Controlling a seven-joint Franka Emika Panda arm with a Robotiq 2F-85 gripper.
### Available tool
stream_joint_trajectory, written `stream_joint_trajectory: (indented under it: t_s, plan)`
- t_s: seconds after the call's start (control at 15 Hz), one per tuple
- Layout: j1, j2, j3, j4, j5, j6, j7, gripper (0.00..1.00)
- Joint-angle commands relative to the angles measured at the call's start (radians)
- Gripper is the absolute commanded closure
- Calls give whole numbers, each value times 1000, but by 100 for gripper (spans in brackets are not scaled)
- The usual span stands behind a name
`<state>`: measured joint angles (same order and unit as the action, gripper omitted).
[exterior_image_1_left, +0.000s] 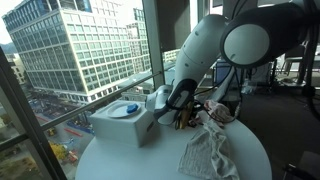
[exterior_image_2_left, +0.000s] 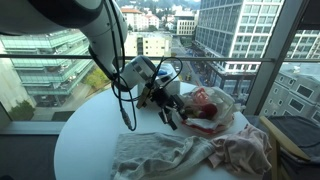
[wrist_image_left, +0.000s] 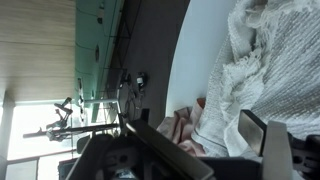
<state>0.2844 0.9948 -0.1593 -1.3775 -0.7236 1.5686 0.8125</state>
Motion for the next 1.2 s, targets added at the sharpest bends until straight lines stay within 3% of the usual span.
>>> stream_joint_trajectory:
  t_s: [0.0, 0.4, 0.67, 0.93, 1.0, 1.13]
  plan:
    - [-62, -179, 74, -181, 68, 58, -77, 0]
    - [-142, -370, 118, -473, 258, 289, -115, 1]
    - [-177, -443, 111, -697, 372, 595, -106, 0]
    - [-261, -489, 144, -900, 419, 917, -118, 0]
    - [-236, -505, 111, -945, 474, 987, -135, 0]
    - [-253, -552, 113, -1042, 557, 1118, -162, 0]
